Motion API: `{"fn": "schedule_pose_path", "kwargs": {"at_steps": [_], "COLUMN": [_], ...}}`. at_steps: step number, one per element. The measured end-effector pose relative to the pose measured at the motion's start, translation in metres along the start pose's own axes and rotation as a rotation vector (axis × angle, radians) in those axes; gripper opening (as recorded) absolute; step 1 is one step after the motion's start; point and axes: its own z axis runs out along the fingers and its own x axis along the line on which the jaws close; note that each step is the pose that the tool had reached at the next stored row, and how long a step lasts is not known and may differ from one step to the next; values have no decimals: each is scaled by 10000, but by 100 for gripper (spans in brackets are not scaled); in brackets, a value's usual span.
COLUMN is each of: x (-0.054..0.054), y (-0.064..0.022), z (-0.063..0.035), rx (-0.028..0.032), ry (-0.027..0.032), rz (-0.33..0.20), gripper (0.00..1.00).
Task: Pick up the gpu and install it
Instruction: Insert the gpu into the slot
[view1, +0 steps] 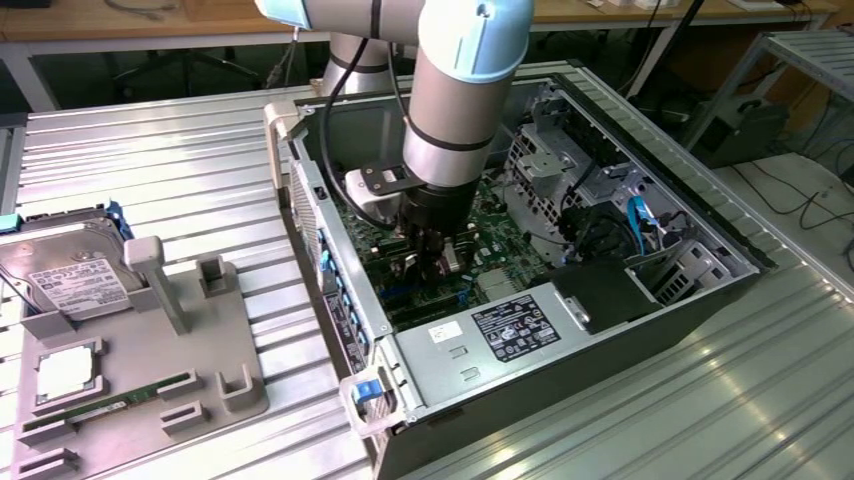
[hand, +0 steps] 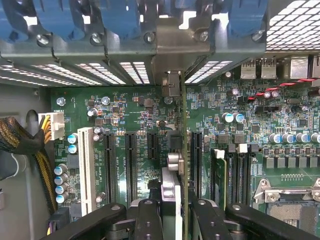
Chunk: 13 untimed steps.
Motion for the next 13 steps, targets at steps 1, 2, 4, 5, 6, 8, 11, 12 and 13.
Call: {"fn": "schedule_pose_path", "kwargs": {"at_steps": [1, 2, 4, 5, 6, 8, 11, 12, 13], "x": [0, 0, 0, 0, -1, -1, -3, -4, -5], "y": [0, 0, 1, 1, 2, 3, 5, 5, 5], "z": [0, 0, 0, 0, 0, 1, 11, 13, 15], "rx": [0, 0, 2, 3, 3, 1, 0, 1, 1], "ry": [0, 0, 0, 0, 0, 4, 5, 7, 8], "rz": [0, 0, -1, -1, 0, -1, 1, 1, 0], "gripper": [28, 28, 28, 28, 28, 28, 28, 28, 28]}}
